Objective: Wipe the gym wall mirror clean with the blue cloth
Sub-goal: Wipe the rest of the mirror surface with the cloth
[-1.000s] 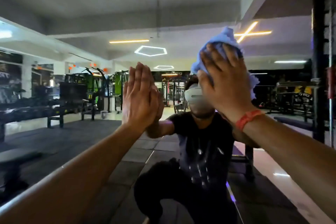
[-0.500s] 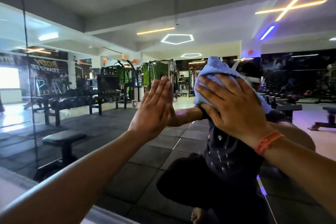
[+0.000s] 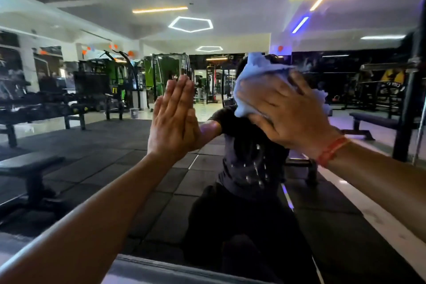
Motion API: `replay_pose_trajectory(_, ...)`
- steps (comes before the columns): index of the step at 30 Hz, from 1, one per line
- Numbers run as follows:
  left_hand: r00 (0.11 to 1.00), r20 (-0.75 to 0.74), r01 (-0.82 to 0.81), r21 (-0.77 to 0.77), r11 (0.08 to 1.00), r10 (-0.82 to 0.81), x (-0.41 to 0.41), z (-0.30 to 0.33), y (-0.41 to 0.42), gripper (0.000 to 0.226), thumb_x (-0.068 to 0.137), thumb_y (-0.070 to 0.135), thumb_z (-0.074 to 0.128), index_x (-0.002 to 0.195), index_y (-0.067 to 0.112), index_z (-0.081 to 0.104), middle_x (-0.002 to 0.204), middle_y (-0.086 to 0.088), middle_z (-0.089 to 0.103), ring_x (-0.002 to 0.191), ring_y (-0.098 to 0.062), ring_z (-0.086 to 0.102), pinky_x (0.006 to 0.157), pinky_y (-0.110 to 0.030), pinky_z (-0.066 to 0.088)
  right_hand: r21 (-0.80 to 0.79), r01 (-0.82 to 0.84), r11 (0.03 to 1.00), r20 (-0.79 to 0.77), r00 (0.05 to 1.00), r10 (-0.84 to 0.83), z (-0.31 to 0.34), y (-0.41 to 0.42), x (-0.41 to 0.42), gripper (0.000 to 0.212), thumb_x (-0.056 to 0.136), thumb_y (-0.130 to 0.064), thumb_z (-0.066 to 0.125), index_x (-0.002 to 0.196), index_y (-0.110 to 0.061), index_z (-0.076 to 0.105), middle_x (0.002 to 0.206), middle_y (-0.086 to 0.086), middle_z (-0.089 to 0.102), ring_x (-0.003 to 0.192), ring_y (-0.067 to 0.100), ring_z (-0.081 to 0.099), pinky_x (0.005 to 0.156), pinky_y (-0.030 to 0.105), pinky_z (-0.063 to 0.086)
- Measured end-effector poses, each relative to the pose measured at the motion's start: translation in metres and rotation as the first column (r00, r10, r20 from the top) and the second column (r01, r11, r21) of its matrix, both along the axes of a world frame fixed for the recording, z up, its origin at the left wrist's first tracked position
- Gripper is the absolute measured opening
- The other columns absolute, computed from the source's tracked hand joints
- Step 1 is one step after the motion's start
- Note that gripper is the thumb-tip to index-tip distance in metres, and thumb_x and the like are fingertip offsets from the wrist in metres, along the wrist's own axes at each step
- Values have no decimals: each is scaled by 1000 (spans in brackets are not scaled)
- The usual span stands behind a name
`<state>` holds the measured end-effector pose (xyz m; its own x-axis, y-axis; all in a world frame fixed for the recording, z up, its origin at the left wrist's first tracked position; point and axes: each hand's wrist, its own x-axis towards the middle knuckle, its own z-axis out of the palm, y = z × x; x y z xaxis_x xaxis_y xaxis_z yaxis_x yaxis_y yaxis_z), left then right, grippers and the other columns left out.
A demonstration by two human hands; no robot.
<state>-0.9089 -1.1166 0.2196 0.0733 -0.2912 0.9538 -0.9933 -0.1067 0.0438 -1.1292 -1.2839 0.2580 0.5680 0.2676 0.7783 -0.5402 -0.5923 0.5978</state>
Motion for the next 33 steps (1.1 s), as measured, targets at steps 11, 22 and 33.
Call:
replay_pose_trajectory(11,999,-30,34,-9,999,-34,17,-16,-11,63,105,36,24,164,16,16,172,-2,7,159,-20,0,128,-41,1,-39,52,998,-227,972,-59,-76,5,-31,49,105,-42,44,153,-32,46,159,-11,43,147,17,38,123,50,20)
replay_pose_trajectory(22,961,234,109,177,978,-150,8,-72,-13,59,105,24,43,160,12,29,171,-4,17,159,-23,8,126,-48,18,35,128,991,-234,965,-117,-120,23,-27,49,104,-36,39,153,-34,45,158,-14,43,146,13,41,118,54,24)
replay_pose_trajectory(33,887,427,75,238,968,-174,2,-69,-21,60,99,25,42,157,12,38,168,-3,27,157,-27,18,122,-51,28,71,187,980,-270,949,-162,-129,23,-29,52,107,-42,30,157,-31,39,162,-9,38,148,17,37,116,52,28)
